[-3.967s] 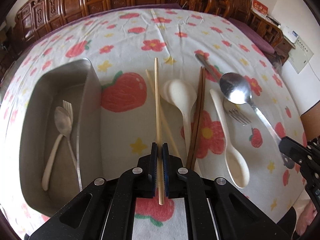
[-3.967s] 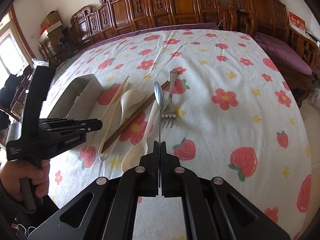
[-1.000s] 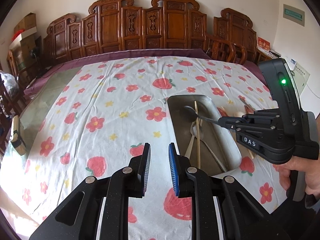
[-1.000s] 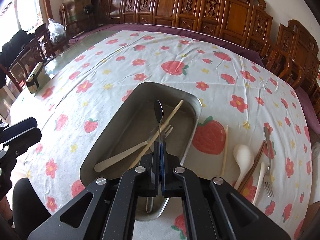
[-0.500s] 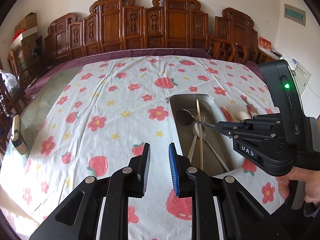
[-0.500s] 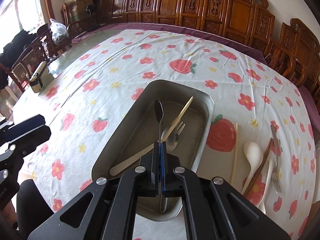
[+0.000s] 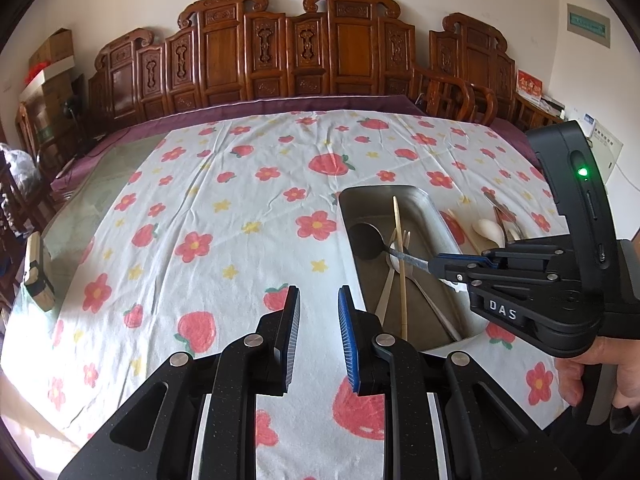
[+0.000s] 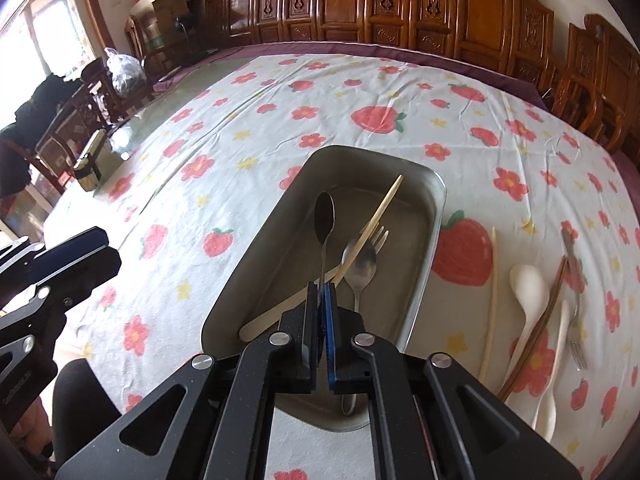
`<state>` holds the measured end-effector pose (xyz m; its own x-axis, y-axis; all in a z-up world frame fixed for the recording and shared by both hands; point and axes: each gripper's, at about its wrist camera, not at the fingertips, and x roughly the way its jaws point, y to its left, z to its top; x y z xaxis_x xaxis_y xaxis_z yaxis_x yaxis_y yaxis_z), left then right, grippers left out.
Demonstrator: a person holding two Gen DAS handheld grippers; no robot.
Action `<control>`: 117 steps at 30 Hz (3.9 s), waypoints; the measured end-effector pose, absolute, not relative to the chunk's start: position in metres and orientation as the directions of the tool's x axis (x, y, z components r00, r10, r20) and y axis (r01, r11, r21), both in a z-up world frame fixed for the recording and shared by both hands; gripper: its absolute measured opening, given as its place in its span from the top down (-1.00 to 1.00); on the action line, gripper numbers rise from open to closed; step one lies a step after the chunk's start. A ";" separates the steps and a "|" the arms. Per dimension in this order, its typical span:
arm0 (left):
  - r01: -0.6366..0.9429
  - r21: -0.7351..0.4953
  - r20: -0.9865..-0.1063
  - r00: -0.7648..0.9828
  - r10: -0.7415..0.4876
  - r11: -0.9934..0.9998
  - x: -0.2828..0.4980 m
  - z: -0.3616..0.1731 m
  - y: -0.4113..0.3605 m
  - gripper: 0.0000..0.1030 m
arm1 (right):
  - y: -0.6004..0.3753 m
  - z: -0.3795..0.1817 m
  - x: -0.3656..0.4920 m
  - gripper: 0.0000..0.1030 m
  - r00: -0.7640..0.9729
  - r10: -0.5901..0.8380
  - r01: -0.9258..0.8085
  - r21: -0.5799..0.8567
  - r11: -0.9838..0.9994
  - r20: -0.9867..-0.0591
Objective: Organize utensils
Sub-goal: 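Lower the held metal spoon into the tray and open the right tool, then withdraw both tools from the tray toward the remaining utensils, then grasp the white plastic spoon with the right tool and lift it, then grasp a dark wooden chopstick with the left tool while the right tool holds the white spoon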
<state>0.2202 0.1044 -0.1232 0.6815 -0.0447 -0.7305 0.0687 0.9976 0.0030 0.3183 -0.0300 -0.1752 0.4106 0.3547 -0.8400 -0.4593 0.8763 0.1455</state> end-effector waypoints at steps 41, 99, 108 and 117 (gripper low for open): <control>0.271 -0.029 -0.749 0.631 -0.201 0.962 0.192 -0.132 -0.039 0.40 | -0.263 -0.232 0.294 0.20 0.474 0.248 -0.227 0.155 0.962 -0.845; 0.349 0.016 -0.901 0.412 -0.139 0.937 0.299 -0.214 -0.152 0.76 | -0.343 -0.175 0.277 0.89 0.528 0.318 -0.187 0.258 0.948 -0.787; 0.342 0.004 -0.911 0.389 -0.138 0.940 0.306 -0.219 -0.156 0.75 | -0.342 -0.174 0.277 0.89 0.525 0.321 -0.187 0.261 0.947 -0.788; 0.339 -0.019 -0.913 0.378 -0.154 0.941 0.308 -0.221 -0.158 0.81 | -0.342 -0.175 0.277 0.89 0.524 0.321 -0.186 0.262 0.947 -0.789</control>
